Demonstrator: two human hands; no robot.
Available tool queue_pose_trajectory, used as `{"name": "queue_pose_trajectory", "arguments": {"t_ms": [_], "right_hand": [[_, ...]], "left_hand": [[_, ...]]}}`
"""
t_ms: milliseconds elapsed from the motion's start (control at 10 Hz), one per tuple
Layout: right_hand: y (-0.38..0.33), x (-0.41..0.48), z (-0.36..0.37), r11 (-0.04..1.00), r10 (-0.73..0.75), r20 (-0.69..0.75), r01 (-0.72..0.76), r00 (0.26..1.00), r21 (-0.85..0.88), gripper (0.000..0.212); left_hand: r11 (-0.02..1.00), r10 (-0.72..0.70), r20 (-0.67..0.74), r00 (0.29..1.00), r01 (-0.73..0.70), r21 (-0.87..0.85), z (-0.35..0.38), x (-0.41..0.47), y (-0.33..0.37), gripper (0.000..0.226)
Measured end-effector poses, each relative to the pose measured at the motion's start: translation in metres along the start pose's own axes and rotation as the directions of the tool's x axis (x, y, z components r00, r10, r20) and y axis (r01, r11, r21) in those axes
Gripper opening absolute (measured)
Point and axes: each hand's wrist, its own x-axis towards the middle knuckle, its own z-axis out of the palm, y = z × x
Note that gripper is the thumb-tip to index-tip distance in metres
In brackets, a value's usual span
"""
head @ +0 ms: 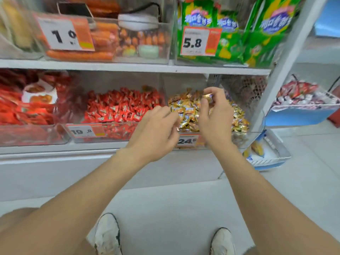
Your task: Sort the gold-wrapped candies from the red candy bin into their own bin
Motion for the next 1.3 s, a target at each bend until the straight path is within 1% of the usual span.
{"name": "queue_pose_trajectory", "arguments": {"t_ms": [100,200,300,400,500,600,700,800,900,1000,1100,1200,1300], "right_hand": [[0.023,0.036,-0.005,0.936,0.115,0.383,0.029,0.916,-0.35,0.052],[0.041,0.041,-0.022,0.915,0.199,0.545,0.045,0.814,-0.4,0.045],[0.052,0.033,-0.042,0.883,0.287,0.779,0.161,0.557,-0.44,0.024],[0.068,0.034,-0.043,0.89,0.218,0.8,0.223,0.559,-0.398,0.013],[0.071,0.038,-0.04,0.851,0.168,0.796,0.323,0.581,-0.415,0.01],[0.073,0.044,-0.038,0.848,0.136,0.77,0.329,0.623,-0.416,0.01],[0.076,0.049,-0.033,0.85,0.083,0.719,0.328,0.69,-0.412,0.009],[0.084,0.055,-0.021,0.856,0.057,0.678,0.313,0.733,-0.411,0.011],[0.093,0.057,-0.009,0.838,0.046,0.659,0.33,0.751,-0.435,0.019],[0.103,0.053,-0.001,0.844,0.092,0.679,0.305,0.729,-0.441,0.023],[0.097,0.051,-0.002,0.843,0.119,0.677,0.286,0.726,-0.455,0.026],[0.069,0.049,0.0,0.797,0.106,0.706,0.364,0.701,-0.481,0.038],[0.018,0.042,-0.001,0.924,-0.1,0.566,0.287,0.819,-0.253,0.048]], "left_hand": [[0.99,0.074,0.152,0.986,-0.091,0.11,0.001,0.028,-0.007,0.021],[0.986,0.061,0.304,0.951,-0.104,0.13,0.013,0.037,-0.013,0.019],[0.982,0.028,0.432,0.901,-0.105,0.156,0.027,0.038,-0.017,0.026],[0.978,0.021,0.429,0.903,-0.107,0.177,0.034,0.045,-0.017,0.018],[0.975,0.019,0.427,0.904,-0.11,0.191,0.036,0.05,-0.018,0.014],[0.972,0.013,0.389,0.921,-0.102,0.21,0.035,0.052,-0.021,0.012],[0.976,-0.029,0.33,0.943,-0.044,0.213,0.033,0.059,-0.026,0.018],[0.956,-0.065,0.299,0.952,-0.026,0.292,0.042,0.067,-0.031,0.015],[0.938,-0.092,0.282,0.955,-0.012,0.346,0.054,0.07,-0.033,0.012],[0.948,-0.107,0.279,0.954,0.014,0.316,0.063,0.066,-0.038,0.015],[0.927,-0.125,0.225,0.966,0.034,0.373,0.064,0.061,-0.038,0.04],[0.93,-0.287,0.128,0.949,0.244,0.276,0.055,0.055,-0.041,0.075],[0.95,-0.25,0.053,0.967,0.234,0.206,0.041,0.043,-0.038,0.059]]}}
